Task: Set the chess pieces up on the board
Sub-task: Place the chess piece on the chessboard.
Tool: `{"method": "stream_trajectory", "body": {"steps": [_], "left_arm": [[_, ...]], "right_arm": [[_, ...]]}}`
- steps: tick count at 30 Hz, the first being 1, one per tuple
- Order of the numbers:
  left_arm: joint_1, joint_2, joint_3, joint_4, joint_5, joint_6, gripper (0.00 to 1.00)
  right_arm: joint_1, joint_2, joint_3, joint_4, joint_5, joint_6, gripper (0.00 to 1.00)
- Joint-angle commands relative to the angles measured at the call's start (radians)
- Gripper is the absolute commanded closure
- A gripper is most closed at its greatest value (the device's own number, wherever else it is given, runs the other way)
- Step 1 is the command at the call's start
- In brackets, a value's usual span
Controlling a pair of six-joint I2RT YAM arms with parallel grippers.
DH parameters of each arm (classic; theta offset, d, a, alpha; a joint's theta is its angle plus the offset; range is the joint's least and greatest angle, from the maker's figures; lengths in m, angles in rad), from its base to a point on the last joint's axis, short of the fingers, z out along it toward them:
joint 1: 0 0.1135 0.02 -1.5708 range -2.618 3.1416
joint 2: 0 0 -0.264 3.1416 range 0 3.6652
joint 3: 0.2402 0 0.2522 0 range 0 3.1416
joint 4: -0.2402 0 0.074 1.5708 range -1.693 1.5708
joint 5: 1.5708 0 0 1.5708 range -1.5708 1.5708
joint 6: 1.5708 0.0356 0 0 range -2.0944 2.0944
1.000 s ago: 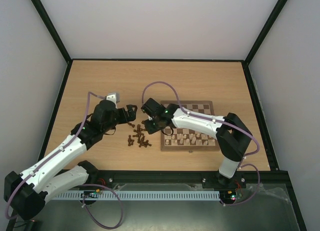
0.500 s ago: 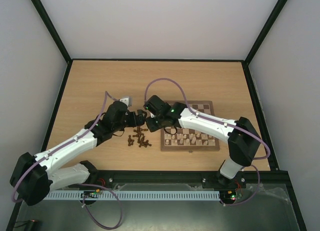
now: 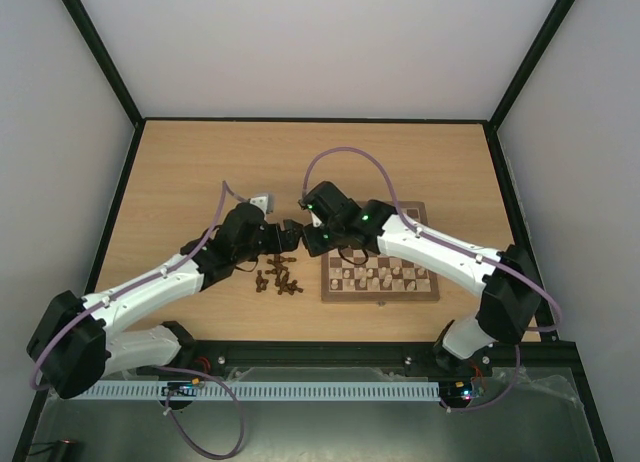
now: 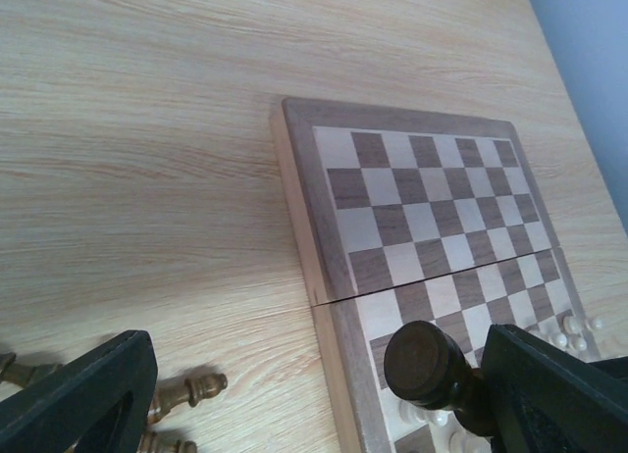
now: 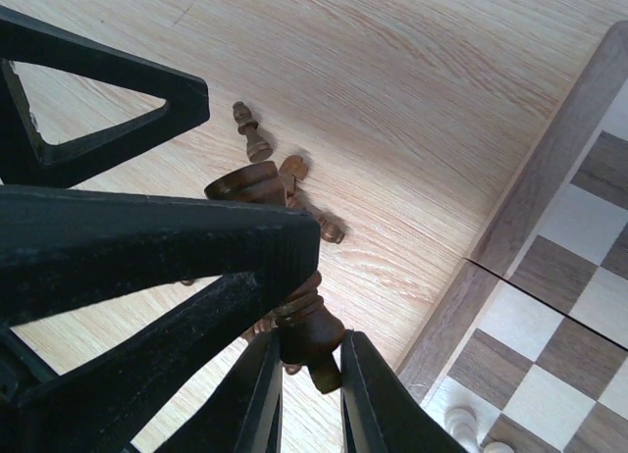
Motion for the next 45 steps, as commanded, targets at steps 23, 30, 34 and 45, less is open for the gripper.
{"method": "stream_trajectory", "body": {"steps": [23,30,34,45], "left_arm": [[-0.015,0.020,0.008,-0.068,-0.082,0.012,0.01],[0.038,-0.071,0.042,-0.134,-0.138,0.022,0.00],[0.049,-0.116,0.055,-0.155,-0.138,0.033,0.01],[0.053,-0.194,0.044,-0.205,-0.110,0.042,0.01]], "right_arm": [[-0.073,-0.091,0.004,-0.113,0.087,0.000,0.84],[-0.086,-0.059,0.045,-0.205,0.186,-0.003,0.84],[-0.108,-0.025,0.085,-0.261,0.272,0.002,0.84],[-0.192,0.067,0.182,-0.358,0.383,-0.005,0.84]]}}
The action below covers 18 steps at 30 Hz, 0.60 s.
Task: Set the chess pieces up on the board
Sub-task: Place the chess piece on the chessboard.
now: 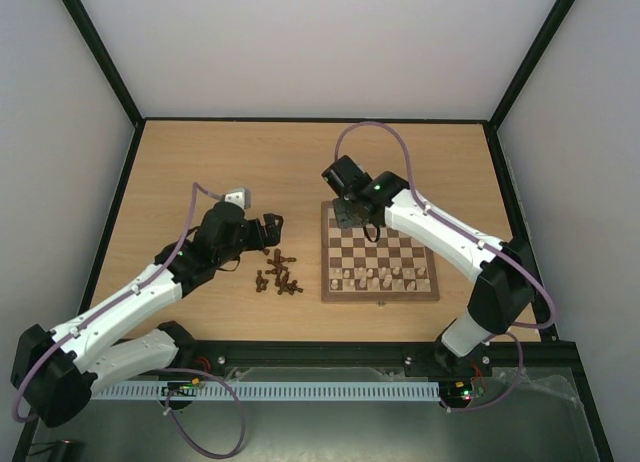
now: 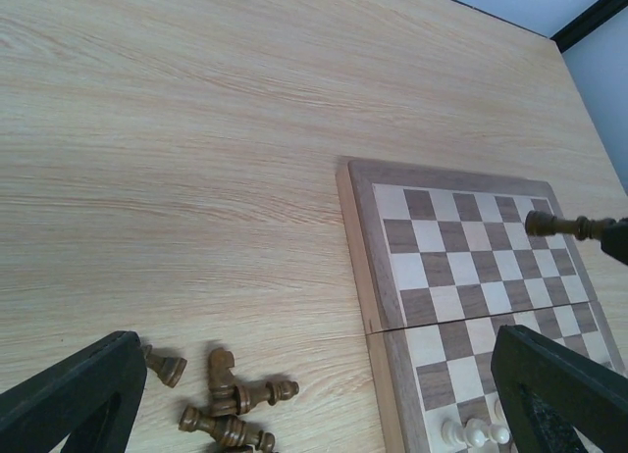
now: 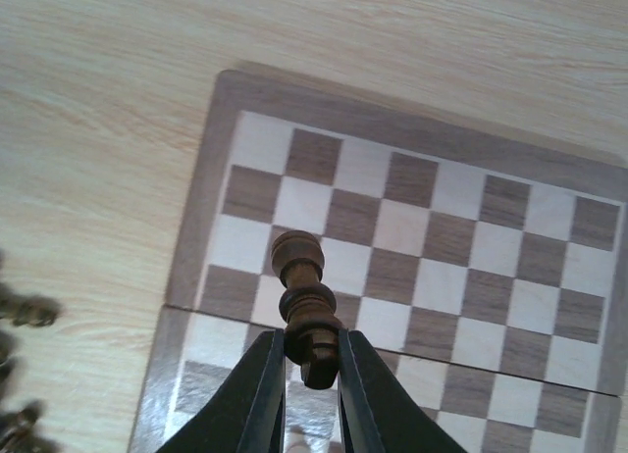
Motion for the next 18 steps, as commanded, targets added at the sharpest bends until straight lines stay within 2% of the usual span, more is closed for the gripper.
{"method": "stream_trajectory", "body": {"steps": [1,10,18], "left_arm": [[0.004,-0.031,0.014,-0.043,0.007,0.019,0.01],[0.004,-0.040,0.012,-0.049,0.018,0.024,0.01],[0.006,-0.050,0.018,-0.069,0.011,0.035,0.01]], "right_arm": [[-0.038,0.032,0.049,-0.104,0.072,-0.004,0.84],[-0.109,0.141,0.147,-0.171,0.163,-0.009,0.83],[-0.152,0.224,0.154,-0.168,0.184,0.000,0.83]]}}
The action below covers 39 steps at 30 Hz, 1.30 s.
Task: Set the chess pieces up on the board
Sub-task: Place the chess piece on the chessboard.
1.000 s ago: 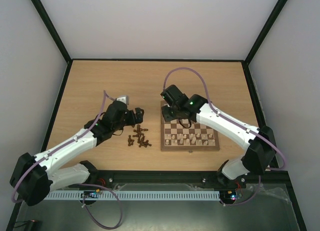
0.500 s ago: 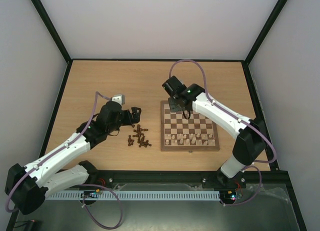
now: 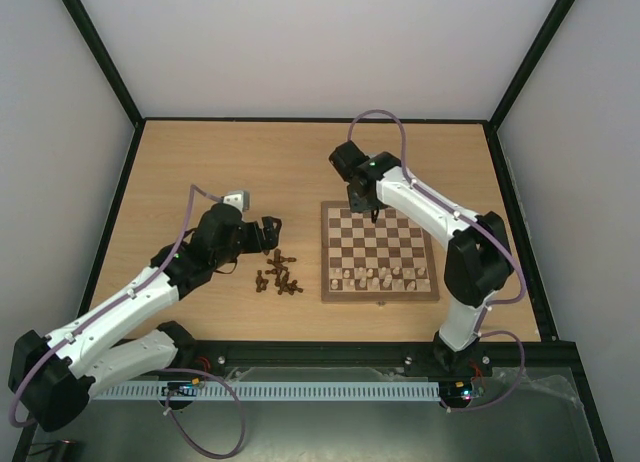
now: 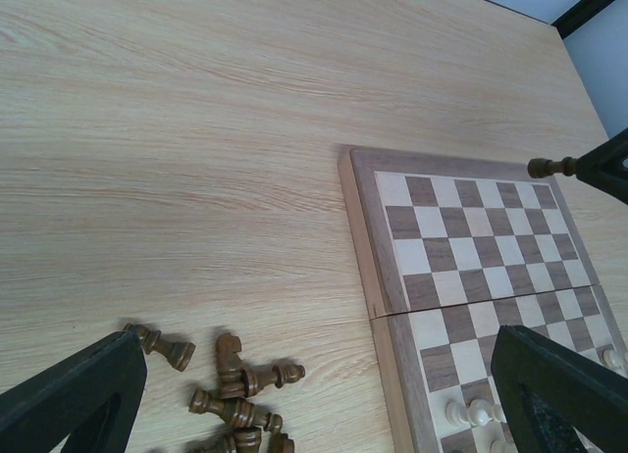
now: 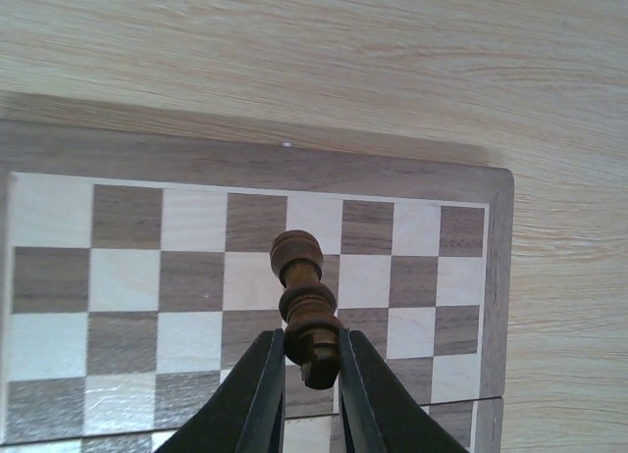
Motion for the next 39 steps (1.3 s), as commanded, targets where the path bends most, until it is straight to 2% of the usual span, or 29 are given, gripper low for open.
{"method": "stream_trajectory", "body": {"steps": [1,18,39], "left_arm": [[0.006,-0.013,0.020,-0.024,-0.001,0.019,0.01],[0.010,0.005,0.034,-0.030,0.000,0.029,0.01],[0.015,0.044,0.033,-0.015,0.012,0.028,0.01]], "right_arm": [[-0.022,0.050,0.026,-0.062,0.035,0.002,0.83],[-0.084,0.150,0.012,-0.024,0.007,-0.021,0.83],[-0.089,0.136,-0.050,0.013,-0.025,-0.026,0.83]]}}
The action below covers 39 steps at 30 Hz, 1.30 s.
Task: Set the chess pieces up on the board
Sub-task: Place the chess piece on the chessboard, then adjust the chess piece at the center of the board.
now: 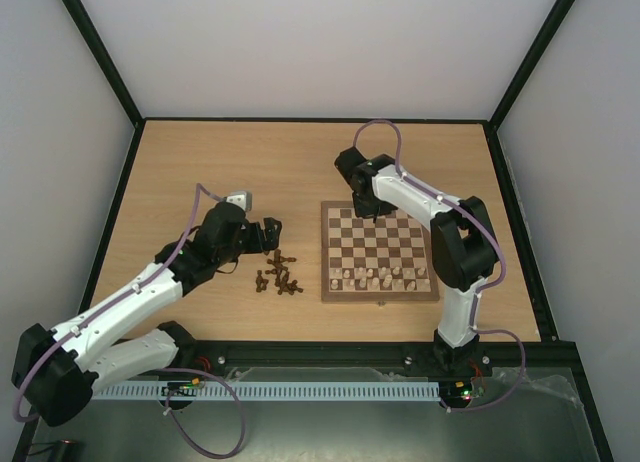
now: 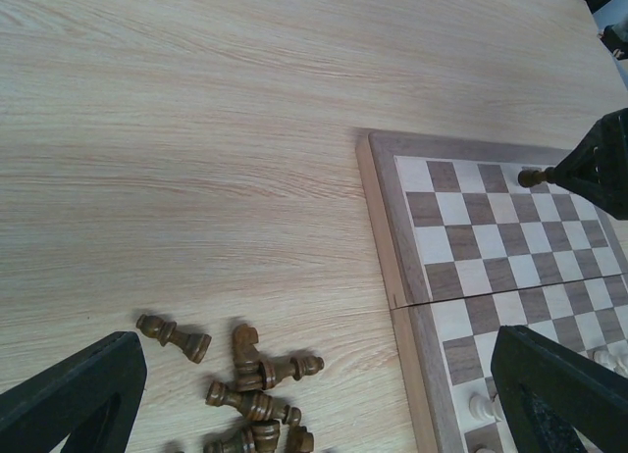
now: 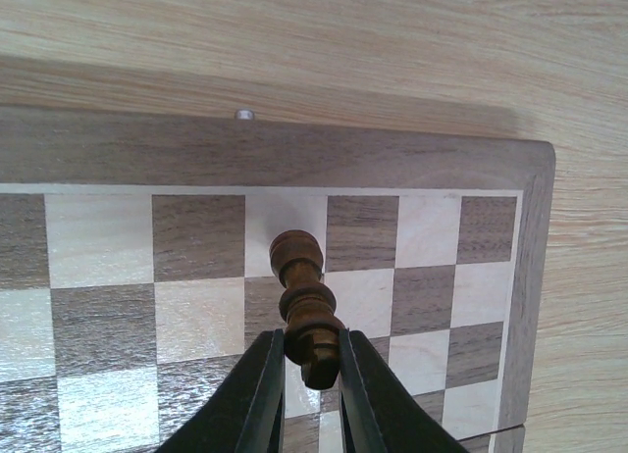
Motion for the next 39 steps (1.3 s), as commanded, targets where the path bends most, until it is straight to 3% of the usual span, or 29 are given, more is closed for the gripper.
{"method": "stream_trajectory", "body": {"steps": [1,23,27,29,31,32,39], "left_arm": [[0.005,0.014,0.027,0.001,0.011,0.006,0.01],[0.005,0.025,0.037,0.002,0.015,0.008,0.01],[0.005,0.028,0.038,0.005,0.013,0.008,0.01],[0.005,0.032,0.044,0.003,0.015,0.010,0.00],[0.005,0.027,0.044,0.003,0.009,0.011,0.01],[0.005,0.022,0.043,0.002,0.002,0.011,0.01],[0.007,-0.035,0.045,-0.038,-0.036,-0.005,0.01]], "right_arm": [[-0.005,-0.003,-0.030,-0.017,-0.009,-0.010,0.83],[-0.015,-0.017,-0.029,-0.002,-0.005,-0.008,0.74],[-0.016,-0.074,-0.023,0.006,-0.002,-0.002,0.68],[-0.015,-0.117,-0.031,0.025,-0.033,-0.003,0.55],[-0.014,-0.162,-0.038,0.040,-0.083,-0.001,0.33],[-0.013,-0.181,-0.041,0.046,-0.114,-0.004,0.27],[0.031,-0.295,-0.045,0.069,-0.245,-0.019,0.00]]}}
